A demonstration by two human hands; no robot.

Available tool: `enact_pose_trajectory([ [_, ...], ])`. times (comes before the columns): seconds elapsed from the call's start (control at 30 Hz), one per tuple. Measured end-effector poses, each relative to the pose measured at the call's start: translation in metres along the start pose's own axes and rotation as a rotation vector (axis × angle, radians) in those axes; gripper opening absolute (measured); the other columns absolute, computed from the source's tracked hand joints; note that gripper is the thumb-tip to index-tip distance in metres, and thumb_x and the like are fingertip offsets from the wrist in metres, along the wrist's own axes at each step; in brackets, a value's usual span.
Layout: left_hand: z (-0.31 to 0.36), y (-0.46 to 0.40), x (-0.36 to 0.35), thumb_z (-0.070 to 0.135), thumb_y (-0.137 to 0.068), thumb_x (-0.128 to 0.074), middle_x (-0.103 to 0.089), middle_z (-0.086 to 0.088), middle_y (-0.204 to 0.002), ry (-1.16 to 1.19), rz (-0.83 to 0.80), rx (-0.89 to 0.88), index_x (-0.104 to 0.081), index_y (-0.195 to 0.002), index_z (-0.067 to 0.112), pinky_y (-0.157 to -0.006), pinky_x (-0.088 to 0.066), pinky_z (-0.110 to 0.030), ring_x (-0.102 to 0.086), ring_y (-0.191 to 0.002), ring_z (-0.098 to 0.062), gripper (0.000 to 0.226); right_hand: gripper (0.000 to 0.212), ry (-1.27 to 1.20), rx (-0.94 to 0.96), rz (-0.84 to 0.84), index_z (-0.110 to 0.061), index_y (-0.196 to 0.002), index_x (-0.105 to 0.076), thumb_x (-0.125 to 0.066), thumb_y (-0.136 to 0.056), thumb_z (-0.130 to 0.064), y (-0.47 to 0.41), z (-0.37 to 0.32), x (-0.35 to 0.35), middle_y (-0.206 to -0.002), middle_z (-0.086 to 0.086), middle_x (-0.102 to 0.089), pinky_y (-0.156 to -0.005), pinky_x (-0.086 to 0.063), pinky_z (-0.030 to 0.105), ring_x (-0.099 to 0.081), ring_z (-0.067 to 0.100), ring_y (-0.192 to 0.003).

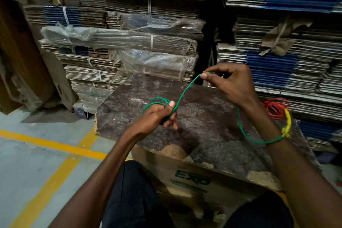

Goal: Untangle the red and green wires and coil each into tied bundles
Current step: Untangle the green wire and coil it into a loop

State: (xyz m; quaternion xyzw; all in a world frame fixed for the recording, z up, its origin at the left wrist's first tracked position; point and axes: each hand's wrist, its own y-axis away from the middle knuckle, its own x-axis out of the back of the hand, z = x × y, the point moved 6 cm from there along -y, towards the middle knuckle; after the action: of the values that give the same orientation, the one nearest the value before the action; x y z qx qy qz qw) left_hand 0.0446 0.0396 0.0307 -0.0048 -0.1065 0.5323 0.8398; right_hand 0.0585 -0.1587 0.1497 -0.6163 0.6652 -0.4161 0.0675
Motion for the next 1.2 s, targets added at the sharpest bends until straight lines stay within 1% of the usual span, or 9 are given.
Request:
enact_pose_trajectory([
  [0.1, 0.004, 0.011, -0.016, 0.047, -0.094, -0.044, -0.037, 0.001, -0.046, 0.286, -0.073, 0.0, -0.052, -0.062, 0.019, -0.077, -0.044, -0.035, -0.058, -0.061, -0.025, 0.043, 0.026, 0.044, -0.026, -0.023, -0.024, -0.08, -0.078, -0.079, -0.071, -0.048, -0.009, 0.016, -0.006, -0.07, -0.007, -0.072, -0.058, -0.049, 0.037, -0.064, 0.011, -0.06],
  [0.2, 0.012, 0.022, -0.02, 0.047, -0.091, -0.051, -0.036, 0.005, -0.044, 0.608, -0.122, -0.044, -0.052, -0.062, 0.018, -0.106, -0.04, -0.043, -0.052, -0.054, -0.021, 0.041, 0.03, 0.032, -0.071, -0.092, -0.027, -0.077, -0.077, -0.077, -0.067, -0.055, -0.008, 0.034, -0.018, -0.067, -0.005, -0.072, -0.057, -0.049, 0.036, -0.063, 0.014, -0.058],
  [0.37, 0.024, 0.032, -0.002, 0.041, -0.094, -0.05, -0.045, 0.005, -0.045, 1.065, -0.114, -0.164, -0.055, -0.065, 0.017, -0.113, -0.029, -0.054, -0.052, -0.058, -0.016, 0.038, 0.01, -0.053, -0.147, -0.188, -0.028, -0.074, -0.075, -0.078, -0.078, -0.037, 0.007, 0.062, -0.035, -0.056, 0.0, -0.065, -0.054, -0.039, 0.023, -0.052, 0.004, -0.051],
  [0.53, 0.03, 0.03, 0.011, 0.037, -0.105, -0.029, -0.068, -0.014, -0.092, 1.266, -0.159, -0.272, -0.06, -0.08, 0.007, -0.117, -0.004, -0.058, -0.05, -0.127, -0.038, 0.05, 0.008, -0.14, -0.293, -0.211, -0.015, -0.092, -0.075, -0.07, -0.087, -0.019, 0.024, 0.083, -0.043, -0.049, -0.002, -0.06, -0.05, -0.034, 0.01, -0.046, -0.005, -0.045],
  [0.67, 0.039, 0.023, 0.015, 0.036, -0.104, -0.029, -0.04, -0.026, -0.146, 1.26, -0.098, -0.303, -0.058, -0.08, 0.008, -0.116, -0.005, -0.06, -0.015, -0.144, -0.043, 0.047, 0.017, -0.139, -0.423, -0.334, -0.01, -0.101, -0.075, -0.066, -0.09, -0.02, 0.048, 0.099, -0.06, -0.049, -0.002, -0.059, -0.04, -0.027, 0.013, -0.037, -0.001, -0.038],
  [0.83, 0.04, 0.004, 0.029, 0.04, -0.101, -0.027, -0.048, -0.018, -0.143, 1.157, 0.147, -0.291, -0.056, -0.067, 0.02, -0.111, -0.03, -0.05, -0.036, -0.138, -0.035, 0.049, 0.017, -0.141, -0.483, -0.493, -0.016, -0.107, -0.073, -0.064, -0.093, -0.021, 0.091, 0.1, -0.092, -0.049, -0.001, -0.057, -0.038, -0.03, 0.015, -0.04, 0.004, -0.037],
  [0.93, 0.036, -0.012, 0.043, 0.037, -0.096, -0.038, -0.049, -0.022, -0.141, 1.109, 0.31, -0.308, -0.056, -0.067, 0.017, -0.102, -0.033, -0.037, -0.052, -0.111, -0.025, 0.04, 0.018, -0.111, -0.426, -0.594, -0.018, -0.11, -0.071, -0.06, -0.096, -0.018, 0.108, 0.087, -0.1, -0.053, -0.002, -0.058, -0.039, -0.034, 0.016, -0.046, 0.004, -0.039],
  [1.1, 0.027, -0.025, 0.065, 0.03, -0.106, -0.028, -0.058, -0.018, -0.12, 0.887, 0.662, -0.319, -0.045, -0.074, 0.014, -0.06, -0.049, -0.022, -0.064, -0.099, -0.009, 0.039, 0.022, -0.035, -0.383, -0.639, -0.007, -0.082, -0.065, -0.057, -0.097, -0.021, 0.12, 0.074, -0.088, -0.056, 0.0, -0.062, -0.046, -0.04, 0.026, -0.054, 0.014, -0.044],
  [1.2, 0.015, -0.027, 0.076, 0.031, -0.106, -0.032, -0.061, -0.011, -0.126, 0.565, 0.847, -0.245, -0.051, -0.076, 0.017, -0.075, -0.046, -0.022, -0.063, -0.099, -0.003, 0.038, 0.028, 0.021, -0.338, -0.611, -0.01, -0.072, -0.061, -0.058, -0.096, -0.024, 0.12, 0.073, -0.072, -0.055, -0.001, -0.063, -0.047, -0.045, 0.035, -0.056, 0.016, -0.046],
])
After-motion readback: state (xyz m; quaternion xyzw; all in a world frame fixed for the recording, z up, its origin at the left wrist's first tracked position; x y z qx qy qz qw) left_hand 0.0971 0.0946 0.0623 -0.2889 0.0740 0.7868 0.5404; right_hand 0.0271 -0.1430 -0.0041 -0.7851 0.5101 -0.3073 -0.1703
